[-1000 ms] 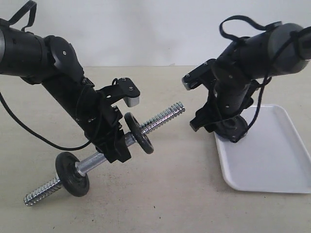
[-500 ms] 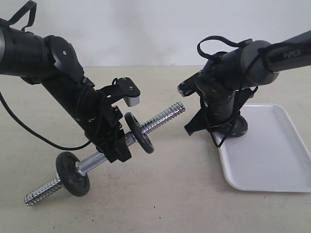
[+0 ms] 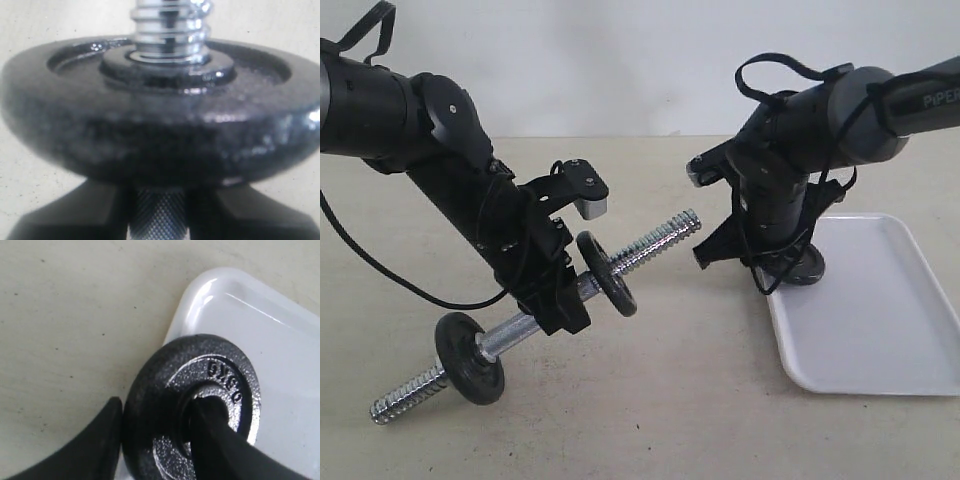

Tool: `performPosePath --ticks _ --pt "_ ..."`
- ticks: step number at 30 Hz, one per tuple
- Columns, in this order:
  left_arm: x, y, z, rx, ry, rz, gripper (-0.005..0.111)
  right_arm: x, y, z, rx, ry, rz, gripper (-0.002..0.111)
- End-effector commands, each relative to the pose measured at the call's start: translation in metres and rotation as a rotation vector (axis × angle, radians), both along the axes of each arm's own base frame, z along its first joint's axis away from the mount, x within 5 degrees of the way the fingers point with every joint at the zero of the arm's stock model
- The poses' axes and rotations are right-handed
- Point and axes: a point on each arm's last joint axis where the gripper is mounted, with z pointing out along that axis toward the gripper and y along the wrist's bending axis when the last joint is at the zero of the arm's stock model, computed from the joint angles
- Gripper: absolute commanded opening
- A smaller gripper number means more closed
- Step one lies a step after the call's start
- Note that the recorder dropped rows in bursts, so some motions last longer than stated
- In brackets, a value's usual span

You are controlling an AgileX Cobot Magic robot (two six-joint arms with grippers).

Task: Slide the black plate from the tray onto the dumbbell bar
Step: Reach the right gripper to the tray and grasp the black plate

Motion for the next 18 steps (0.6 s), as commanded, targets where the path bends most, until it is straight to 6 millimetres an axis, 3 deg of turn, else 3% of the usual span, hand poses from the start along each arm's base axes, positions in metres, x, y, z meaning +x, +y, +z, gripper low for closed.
performPosePath --ticks 1,4,9,14,15,16,17,18 --pt "0.002 -0.006 0.032 -0.105 -0.060 0.053 0.004 -0.003 -0.002 0.033 0.053 -0.070 -0.011 0.000" --pt "0.002 -0.006 0.031 -0.105 -0.055 0.050 0.004 -0.006 -0.003 0.048 0.066 -0.094 -0.018 0.000" --pt "0.002 -0.006 0.031 -0.104 -0.054 0.050 0.004 -0.009 -0.007 0.056 0.055 -0.085 -0.030 0.000" --pt "0.002 -0.006 0.031 -0.104 -0.054 0.050 0.004 -0.001 -0.036 0.054 0.047 -0.055 -0.146 0.001" --pt "0.002 -0.006 0.031 -0.104 -0.054 0.050 0.004 0.001 -0.045 0.054 0.058 -0.048 -0.184 0.005" --pt "0.002 -0.006 0.031 -0.104 -0.054 0.050 0.004 0.004 -0.056 0.053 0.097 -0.030 -0.241 0.017" --pt "0.002 -0.006 0.031 -0.104 -0.054 0.050 0.004 0.007 -0.068 0.051 0.151 -0.004 -0.280 0.038" --pt "0.002 -0.006 0.031 -0.104 -0.054 0.050 0.004 0.008 -0.071 0.050 0.172 0.007 -0.283 0.049"
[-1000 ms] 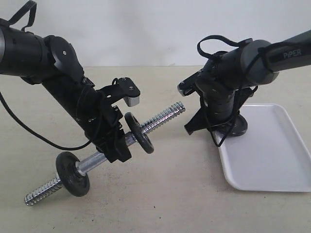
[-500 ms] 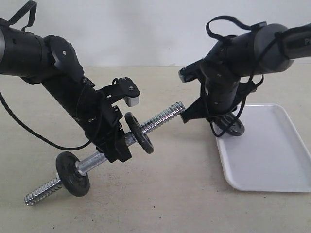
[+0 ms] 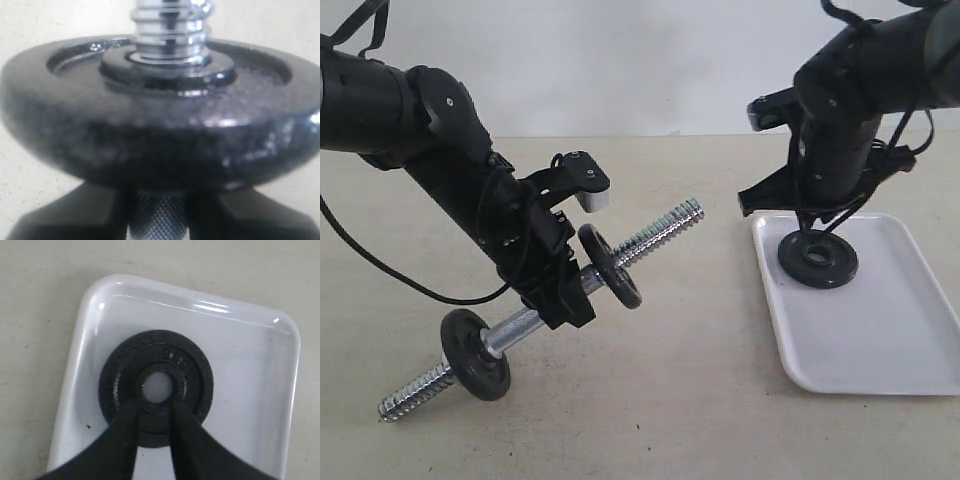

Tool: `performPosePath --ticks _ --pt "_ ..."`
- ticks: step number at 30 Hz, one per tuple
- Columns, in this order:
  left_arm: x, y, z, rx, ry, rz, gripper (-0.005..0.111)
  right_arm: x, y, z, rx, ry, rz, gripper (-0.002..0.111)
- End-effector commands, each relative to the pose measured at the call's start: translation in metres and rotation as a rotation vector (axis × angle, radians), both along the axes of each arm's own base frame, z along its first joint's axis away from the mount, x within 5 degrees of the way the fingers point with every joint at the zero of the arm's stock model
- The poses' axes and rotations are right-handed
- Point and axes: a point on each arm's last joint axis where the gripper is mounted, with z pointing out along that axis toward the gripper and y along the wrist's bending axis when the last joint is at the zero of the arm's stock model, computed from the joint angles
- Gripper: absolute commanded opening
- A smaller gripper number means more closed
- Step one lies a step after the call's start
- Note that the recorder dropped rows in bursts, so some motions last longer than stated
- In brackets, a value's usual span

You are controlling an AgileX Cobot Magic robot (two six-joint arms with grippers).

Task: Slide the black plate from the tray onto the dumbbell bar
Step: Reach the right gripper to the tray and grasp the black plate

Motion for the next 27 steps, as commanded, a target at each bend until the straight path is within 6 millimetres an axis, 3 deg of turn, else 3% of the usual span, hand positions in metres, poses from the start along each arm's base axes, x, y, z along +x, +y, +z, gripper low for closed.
performPosePath --ticks 1,3,13,27 --pt "0.002 -0.004 0.026 -0.083 -0.039 0.044 0.004 0.006 -0.023 -0.003 0.135 0.043 -0.076 0.078" --pt "0.002 -0.004 0.026 -0.083 -0.041 0.045 0.004 0.008 -0.024 -0.013 0.142 0.066 -0.090 0.097" --pt "0.002 -0.004 0.026 -0.083 -0.043 0.046 0.004 0.020 -0.029 -0.045 0.118 0.101 -0.118 0.097" --pt "0.003 -0.005 0.026 -0.084 -0.050 0.050 0.004 0.033 -0.030 -0.065 0.119 0.116 -0.126 0.097"
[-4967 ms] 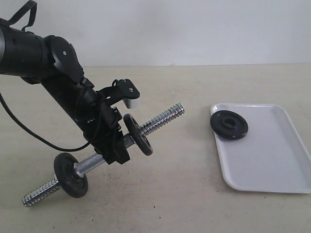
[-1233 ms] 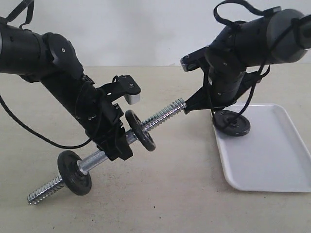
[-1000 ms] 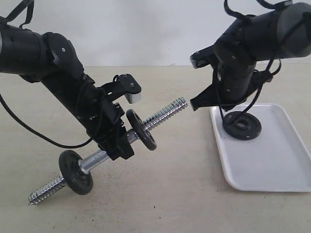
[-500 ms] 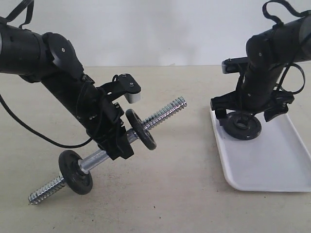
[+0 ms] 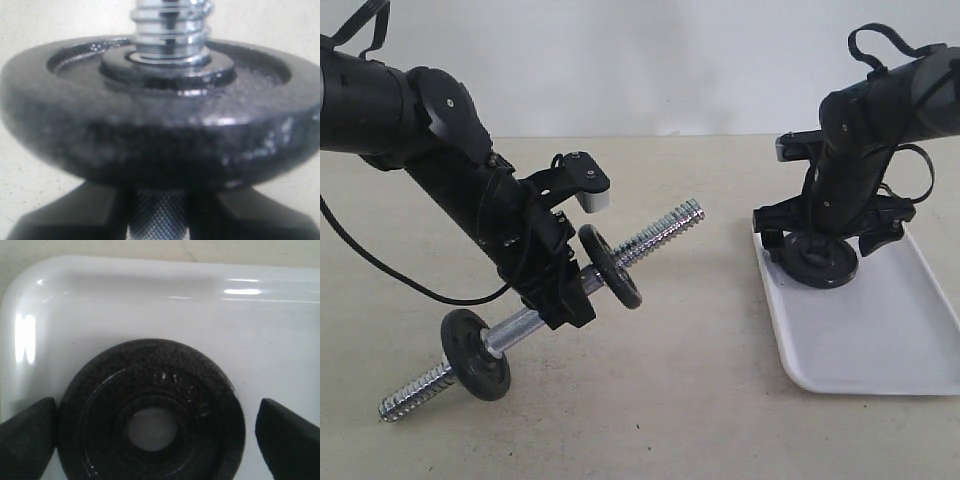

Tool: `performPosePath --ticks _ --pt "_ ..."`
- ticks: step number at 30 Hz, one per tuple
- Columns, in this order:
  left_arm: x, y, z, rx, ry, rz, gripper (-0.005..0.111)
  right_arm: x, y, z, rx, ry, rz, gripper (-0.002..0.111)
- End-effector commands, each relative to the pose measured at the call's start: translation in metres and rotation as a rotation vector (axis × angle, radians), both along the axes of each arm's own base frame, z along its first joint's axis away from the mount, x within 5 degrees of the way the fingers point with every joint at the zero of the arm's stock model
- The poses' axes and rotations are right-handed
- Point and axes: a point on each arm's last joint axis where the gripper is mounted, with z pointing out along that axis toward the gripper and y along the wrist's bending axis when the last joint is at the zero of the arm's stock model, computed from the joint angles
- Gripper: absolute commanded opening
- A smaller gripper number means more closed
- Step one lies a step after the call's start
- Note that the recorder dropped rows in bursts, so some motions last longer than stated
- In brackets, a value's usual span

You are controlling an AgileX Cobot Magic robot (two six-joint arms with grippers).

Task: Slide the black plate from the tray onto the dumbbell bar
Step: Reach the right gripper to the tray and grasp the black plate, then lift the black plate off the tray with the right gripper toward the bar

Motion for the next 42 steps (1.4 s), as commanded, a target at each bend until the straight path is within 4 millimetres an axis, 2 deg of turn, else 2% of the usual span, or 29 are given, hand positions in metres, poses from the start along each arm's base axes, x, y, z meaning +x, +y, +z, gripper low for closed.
performPosePath --ticks 1,4,10,11,18,25,34,42 --pt "0.003 -0.004 0.026 -0.084 -0.047 0.048 0.004 0.002 -0.003 -0.006 -0.006 0.017 -0.006 0.097" --pt "0.003 -0.004 0.026 -0.084 -0.047 0.048 0.004 0.001 -0.002 -0.007 0.009 0.029 -0.016 0.094" --pt "0.003 -0.004 0.026 -0.084 -0.048 0.049 0.004 -0.002 -0.002 -0.009 0.020 0.060 -0.029 0.073" --pt "0.003 -0.004 0.026 -0.084 -0.048 0.049 0.004 -0.002 -0.002 -0.009 0.018 0.065 -0.031 0.073" --pt "0.003 -0.004 0.026 -0.083 -0.046 0.048 0.004 -0.007 -0.001 -0.022 0.019 0.146 -0.038 0.085" --pt "0.003 -0.004 0.026 -0.083 -0.046 0.048 0.004 -0.012 0.001 -0.029 0.043 0.210 -0.040 0.085" --pt "0.003 -0.004 0.026 -0.083 -0.046 0.048 0.004 -0.016 -0.021 -0.030 0.083 0.311 -0.069 0.085" --pt "0.003 -0.004 0.026 -0.083 -0.046 0.048 0.004 -0.016 -0.019 -0.030 0.115 0.313 -0.055 0.085"
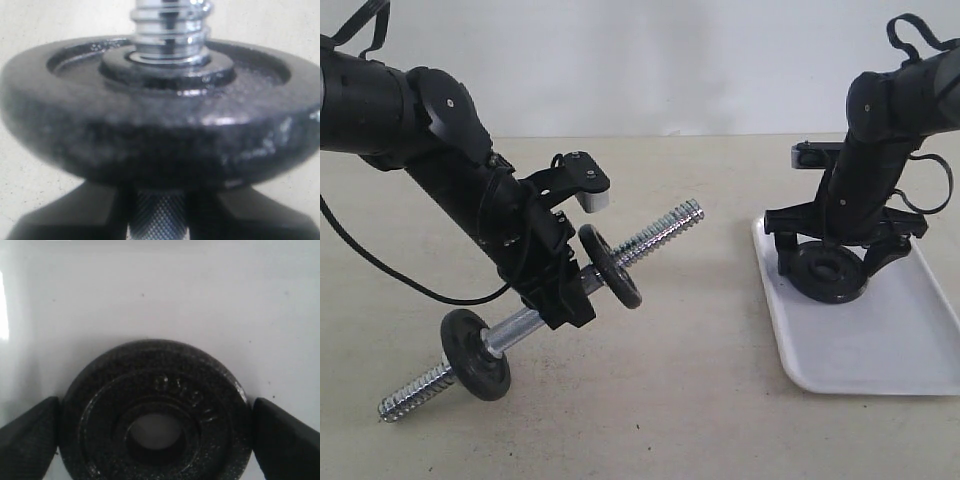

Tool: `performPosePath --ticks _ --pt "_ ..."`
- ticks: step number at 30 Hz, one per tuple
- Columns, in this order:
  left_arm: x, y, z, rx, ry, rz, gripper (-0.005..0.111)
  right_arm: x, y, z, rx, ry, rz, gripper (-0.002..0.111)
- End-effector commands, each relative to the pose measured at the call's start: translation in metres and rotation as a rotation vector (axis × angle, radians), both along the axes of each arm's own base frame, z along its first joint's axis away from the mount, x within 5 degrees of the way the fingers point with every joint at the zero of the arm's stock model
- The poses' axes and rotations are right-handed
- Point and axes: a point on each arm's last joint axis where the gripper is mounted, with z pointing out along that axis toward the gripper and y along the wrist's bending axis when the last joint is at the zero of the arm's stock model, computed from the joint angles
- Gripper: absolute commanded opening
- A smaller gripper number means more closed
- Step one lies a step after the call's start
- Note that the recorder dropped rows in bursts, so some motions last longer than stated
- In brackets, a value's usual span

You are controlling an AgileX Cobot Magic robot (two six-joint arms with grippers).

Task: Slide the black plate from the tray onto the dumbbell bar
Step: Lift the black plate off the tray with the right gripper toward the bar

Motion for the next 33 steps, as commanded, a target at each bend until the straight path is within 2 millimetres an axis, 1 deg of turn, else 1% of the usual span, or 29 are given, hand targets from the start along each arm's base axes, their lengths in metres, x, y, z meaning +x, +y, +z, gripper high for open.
performPosePath --ticks 1,6,7,9,10,12,13,14,17,25,29,33 --pt "0.002 -0.004 0.026 -0.083 -0.045 0.045 0.004 -0.012 -0.003 -0.022 0.006 0.130 -0.009 0.085" --pt "0.002 -0.004 0.026 -0.083 -0.045 0.045 0.004 -0.012 -0.003 -0.022 0.002 0.132 0.011 0.084" --pt "0.002 -0.004 0.026 -0.083 -0.045 0.045 0.004 -0.012 -0.003 -0.022 0.003 0.130 0.011 0.081" --pt "0.002 -0.004 0.026 -0.083 -0.045 0.045 0.004 -0.012 -0.002 -0.022 0.006 0.132 0.031 0.064" --pt "0.002 -0.004 0.026 -0.083 -0.045 0.045 0.004 -0.012 -0.002 -0.022 0.005 0.131 0.036 0.049" --pt "0.002 -0.004 0.026 -0.083 -0.045 0.045 0.004 -0.012 -0.002 -0.021 0.005 0.134 0.045 0.015" --pt "0.002 -0.004 0.026 -0.083 -0.045 0.045 0.004 -0.013 -0.003 -0.021 0.002 0.138 0.049 0.000" --pt "0.002 -0.004 0.026 -0.083 -0.045 0.045 0.004 -0.013 -0.003 -0.020 0.002 0.138 0.049 0.003" --pt "0.002 -0.004 0.026 -0.083 -0.045 0.045 0.004 -0.012 -0.003 -0.012 0.004 0.120 0.062 0.000" --pt "0.002 -0.004 0.026 -0.083 -0.045 0.045 0.004 -0.013 -0.004 0.029 0.045 0.022 0.105 0.000" --pt "0.002 -0.004 0.026 -0.083 -0.043 0.044 0.004 -0.014 -0.009 0.044 0.129 0.000 0.083 0.000" --pt "0.002 -0.004 0.026 -0.083 -0.043 0.044 0.004 -0.014 -0.017 0.053 0.241 -0.004 0.078 0.000"
